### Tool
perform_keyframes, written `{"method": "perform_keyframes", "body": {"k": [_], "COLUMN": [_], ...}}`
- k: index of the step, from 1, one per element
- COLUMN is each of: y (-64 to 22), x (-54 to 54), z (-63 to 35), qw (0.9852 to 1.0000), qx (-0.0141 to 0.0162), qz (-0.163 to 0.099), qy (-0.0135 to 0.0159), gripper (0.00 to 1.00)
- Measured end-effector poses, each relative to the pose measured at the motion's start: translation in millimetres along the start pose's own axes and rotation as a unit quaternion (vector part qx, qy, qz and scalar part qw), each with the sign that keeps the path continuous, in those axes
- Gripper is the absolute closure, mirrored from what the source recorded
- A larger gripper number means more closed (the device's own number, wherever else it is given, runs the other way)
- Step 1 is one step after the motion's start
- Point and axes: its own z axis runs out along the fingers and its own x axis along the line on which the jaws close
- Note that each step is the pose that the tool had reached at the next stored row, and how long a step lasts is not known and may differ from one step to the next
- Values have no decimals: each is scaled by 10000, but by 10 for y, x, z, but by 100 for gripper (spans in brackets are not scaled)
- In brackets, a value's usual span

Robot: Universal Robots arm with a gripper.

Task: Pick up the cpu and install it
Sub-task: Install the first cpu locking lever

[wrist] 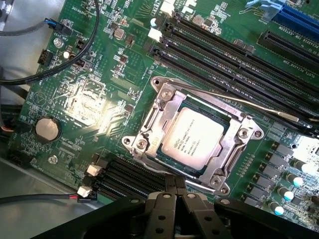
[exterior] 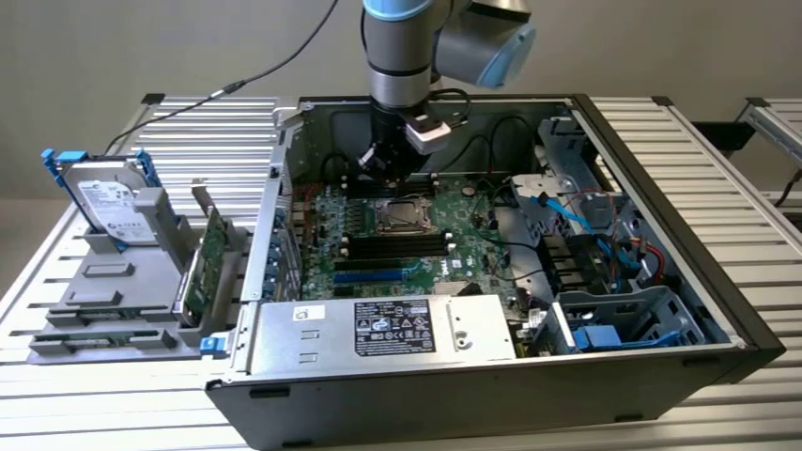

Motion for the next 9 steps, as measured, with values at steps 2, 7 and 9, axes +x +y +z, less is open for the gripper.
{"method": "perform_keyframes", "body": {"k": [2, 7, 9], "y": [6, 17, 22], "x": [11, 33, 42], "z": [0, 2, 2], "qw": [10000, 9999, 9999], "qx": [3, 8, 9], "qz": [-33, -115, -139], "qy": [-3, -7, -8], "gripper": [89, 89, 89]}}
